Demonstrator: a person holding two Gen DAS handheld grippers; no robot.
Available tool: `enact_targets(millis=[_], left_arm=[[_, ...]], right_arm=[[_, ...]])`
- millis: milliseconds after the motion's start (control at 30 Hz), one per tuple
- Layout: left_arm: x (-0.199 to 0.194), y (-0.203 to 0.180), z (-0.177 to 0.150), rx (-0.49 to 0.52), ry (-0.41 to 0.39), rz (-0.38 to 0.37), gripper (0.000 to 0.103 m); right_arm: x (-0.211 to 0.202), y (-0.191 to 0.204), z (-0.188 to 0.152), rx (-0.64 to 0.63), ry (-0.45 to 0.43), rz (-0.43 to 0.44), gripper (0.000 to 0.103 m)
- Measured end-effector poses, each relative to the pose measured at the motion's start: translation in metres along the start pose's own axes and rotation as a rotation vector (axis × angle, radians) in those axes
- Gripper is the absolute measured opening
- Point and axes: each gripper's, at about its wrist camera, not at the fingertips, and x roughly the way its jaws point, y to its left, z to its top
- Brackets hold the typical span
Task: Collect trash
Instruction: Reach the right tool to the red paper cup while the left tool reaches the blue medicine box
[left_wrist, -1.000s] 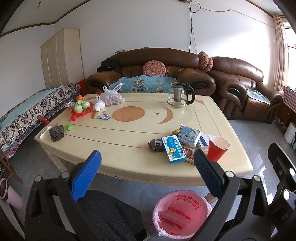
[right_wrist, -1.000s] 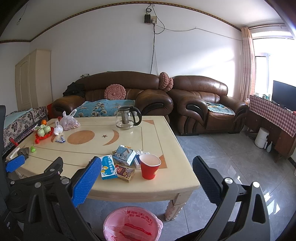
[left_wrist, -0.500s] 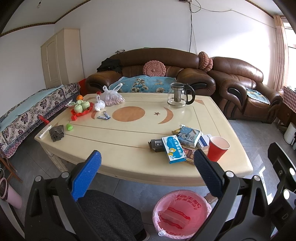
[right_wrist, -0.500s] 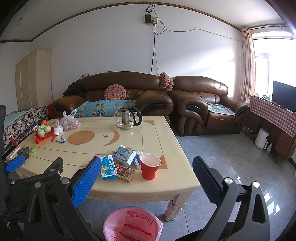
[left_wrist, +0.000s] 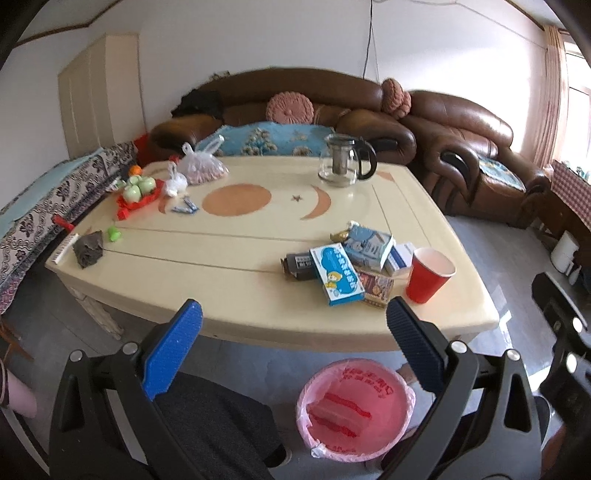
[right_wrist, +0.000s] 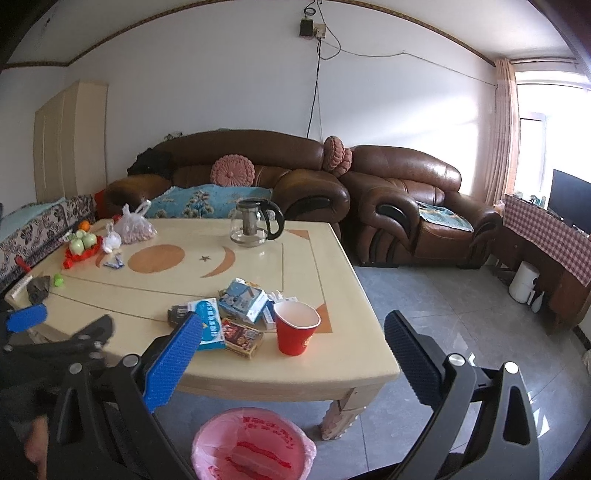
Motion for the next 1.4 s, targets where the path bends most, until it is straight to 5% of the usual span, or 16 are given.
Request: enact_targets(millis=[567, 933, 1400], left_arm=[[0.087, 0.050, 0.040, -0.134, 0.269, -0.108, 0.098], [0.122, 0.005, 0.070, -0.092, 0.386, -0.159, 0.098], [0.172, -0.038, 0.086, -0.050, 0.477, -0.117, 0.098]], right_arm=[[0.085, -0.041, 0.022, -0.049, 0.049, 0.015, 0.096], [0.137, -0.052, 0.046, -0.107, 0.127, 0.056, 0.096], [0.193, -0.069, 0.047, -0.134, 0.226, 0.103, 0.096]])
